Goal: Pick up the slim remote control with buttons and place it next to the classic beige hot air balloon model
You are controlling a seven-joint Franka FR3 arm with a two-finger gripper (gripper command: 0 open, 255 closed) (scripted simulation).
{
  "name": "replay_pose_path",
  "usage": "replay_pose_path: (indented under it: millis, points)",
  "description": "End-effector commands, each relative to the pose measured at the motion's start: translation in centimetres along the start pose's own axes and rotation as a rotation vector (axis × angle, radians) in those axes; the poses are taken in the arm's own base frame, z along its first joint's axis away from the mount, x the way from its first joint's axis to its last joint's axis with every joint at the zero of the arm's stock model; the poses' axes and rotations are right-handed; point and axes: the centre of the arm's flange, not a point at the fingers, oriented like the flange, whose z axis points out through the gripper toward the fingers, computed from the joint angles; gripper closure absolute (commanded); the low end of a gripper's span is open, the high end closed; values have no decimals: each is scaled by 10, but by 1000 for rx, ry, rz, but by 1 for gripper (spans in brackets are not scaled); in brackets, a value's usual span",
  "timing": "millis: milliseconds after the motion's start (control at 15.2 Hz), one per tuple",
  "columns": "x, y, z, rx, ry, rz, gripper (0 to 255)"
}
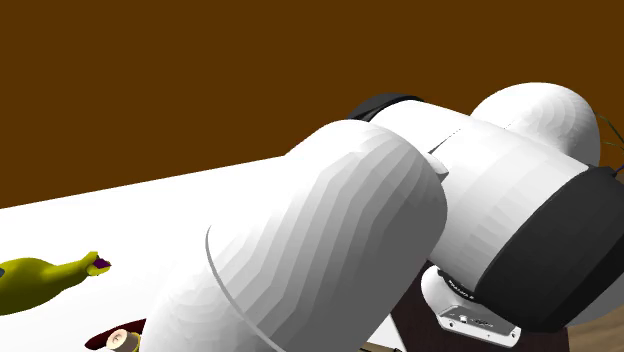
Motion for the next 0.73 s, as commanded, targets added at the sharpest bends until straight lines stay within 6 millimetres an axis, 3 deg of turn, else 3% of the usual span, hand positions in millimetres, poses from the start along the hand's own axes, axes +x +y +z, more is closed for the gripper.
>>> replay_pose_path:
  millis: [0,660]
  points:
    - [0,0,11,0,1,0,255]
    - [0,1,63,0,1,0,255]
